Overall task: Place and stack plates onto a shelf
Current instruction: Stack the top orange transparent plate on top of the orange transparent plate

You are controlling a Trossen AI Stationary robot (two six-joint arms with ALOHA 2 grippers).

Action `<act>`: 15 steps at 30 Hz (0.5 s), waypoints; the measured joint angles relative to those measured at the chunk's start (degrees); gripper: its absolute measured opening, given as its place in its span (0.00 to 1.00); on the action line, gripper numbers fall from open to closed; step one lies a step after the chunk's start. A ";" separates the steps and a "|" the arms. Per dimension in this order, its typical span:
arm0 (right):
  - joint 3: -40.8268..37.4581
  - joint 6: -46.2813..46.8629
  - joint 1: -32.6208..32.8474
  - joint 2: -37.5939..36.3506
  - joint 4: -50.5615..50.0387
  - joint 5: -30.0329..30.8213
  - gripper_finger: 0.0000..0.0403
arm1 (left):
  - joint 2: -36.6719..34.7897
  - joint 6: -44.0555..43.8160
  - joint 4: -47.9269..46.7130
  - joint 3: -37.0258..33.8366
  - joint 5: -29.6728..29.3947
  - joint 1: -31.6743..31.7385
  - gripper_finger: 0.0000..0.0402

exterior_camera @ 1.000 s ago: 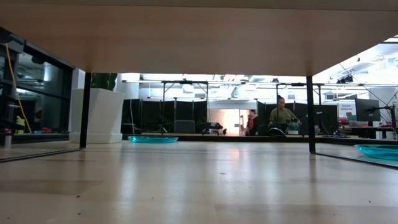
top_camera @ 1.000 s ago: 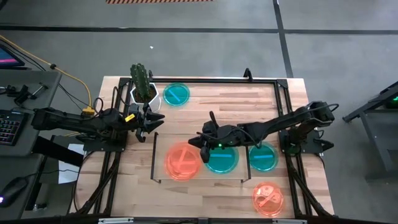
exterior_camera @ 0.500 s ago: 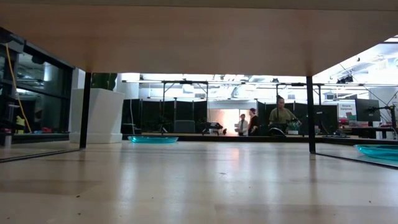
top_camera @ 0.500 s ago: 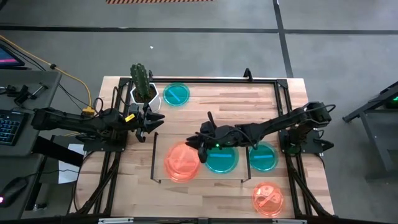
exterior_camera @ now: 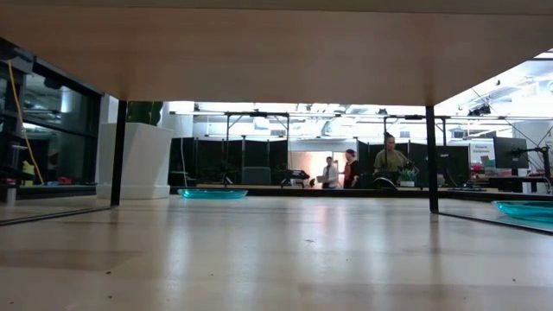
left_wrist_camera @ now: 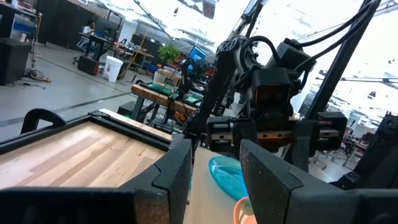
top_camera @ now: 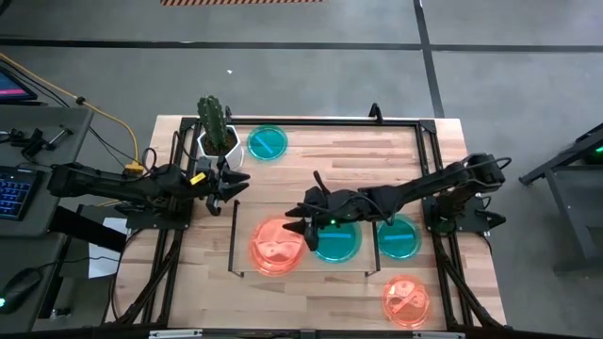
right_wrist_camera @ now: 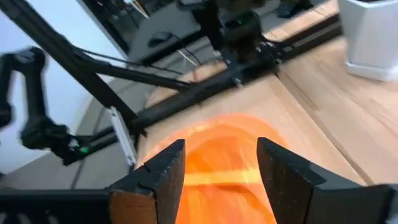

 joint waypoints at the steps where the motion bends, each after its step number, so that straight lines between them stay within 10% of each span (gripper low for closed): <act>1: 0.00 0.09 0.00 -0.38 -1.47 1.02 0.44 | -0.02 -0.02 -0.21 0.00 0.00 0.00 0.32; 11: -0.02 4.76 -0.03 -2.08 -13.56 15.37 0.04 | 0.04 -0.52 -0.21 0.00 0.66 0.00 0.32; 15: -0.02 6.42 0.79 -0.87 -14.13 15.36 0.05 | 0.04 -0.50 -0.16 0.00 0.66 0.00 0.32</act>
